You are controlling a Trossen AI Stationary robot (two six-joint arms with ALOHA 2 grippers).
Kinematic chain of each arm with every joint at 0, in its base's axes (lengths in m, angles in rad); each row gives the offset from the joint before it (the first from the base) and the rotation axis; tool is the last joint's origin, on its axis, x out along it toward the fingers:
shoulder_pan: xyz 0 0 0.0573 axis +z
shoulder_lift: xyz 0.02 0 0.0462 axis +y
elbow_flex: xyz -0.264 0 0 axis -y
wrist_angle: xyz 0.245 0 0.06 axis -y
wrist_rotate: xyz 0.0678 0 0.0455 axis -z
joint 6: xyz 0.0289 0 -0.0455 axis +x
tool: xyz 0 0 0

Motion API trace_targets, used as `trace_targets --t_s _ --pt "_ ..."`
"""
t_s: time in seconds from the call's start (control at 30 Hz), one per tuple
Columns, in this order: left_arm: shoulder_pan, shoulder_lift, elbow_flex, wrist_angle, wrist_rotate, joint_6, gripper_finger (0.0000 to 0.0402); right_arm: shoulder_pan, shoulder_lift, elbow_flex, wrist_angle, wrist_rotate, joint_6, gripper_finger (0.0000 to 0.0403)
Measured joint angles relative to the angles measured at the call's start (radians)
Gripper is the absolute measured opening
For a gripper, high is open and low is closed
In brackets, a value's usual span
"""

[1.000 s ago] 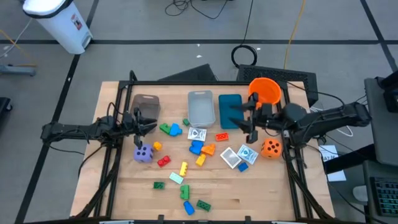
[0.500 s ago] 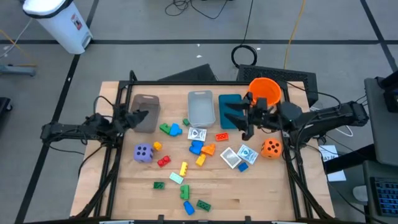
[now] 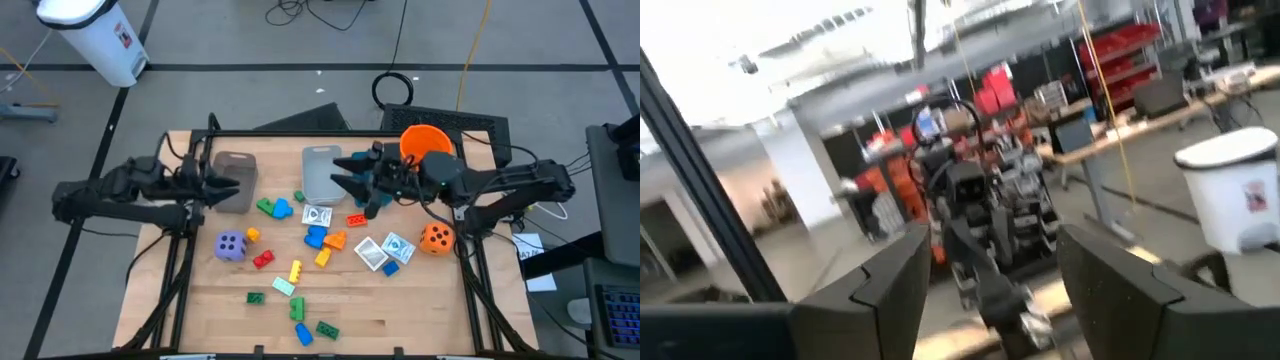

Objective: Pick & Place Toys
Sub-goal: Put the green game piece into the gray bin

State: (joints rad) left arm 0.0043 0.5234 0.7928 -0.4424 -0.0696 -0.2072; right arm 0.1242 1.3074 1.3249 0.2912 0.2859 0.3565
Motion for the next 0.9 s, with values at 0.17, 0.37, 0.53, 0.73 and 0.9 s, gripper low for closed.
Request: trace_targets --t_s 0.17,0.37,0.53,0.73,0.9 --pt "0.000 0.141 0.112 -0.059 0.000 0.083 0.0106 0.000 0.019 -0.007 0.105 0.000 0.021 0.0210" --pt "0.002 0.274 0.131 -0.064 -0.012 0.145 0.0106 0.000 0.020 -0.008 0.097 0.000 -0.009 0.0210" --pt "0.006 0.341 0.131 -0.064 -0.052 0.091 0.0120 0.000 -0.001 -0.009 0.068 -0.004 -0.178 0.0210" --pt "0.057 0.373 0.131 -0.082 -0.054 -0.054 0.0182 0.000 -0.061 -0.008 0.076 -0.003 -0.308 0.0210" --pt "0.091 0.374 0.131 -0.113 -0.055 -0.073 0.0232 0.000 -0.088 -0.008 0.049 -0.003 -0.384 0.0210"
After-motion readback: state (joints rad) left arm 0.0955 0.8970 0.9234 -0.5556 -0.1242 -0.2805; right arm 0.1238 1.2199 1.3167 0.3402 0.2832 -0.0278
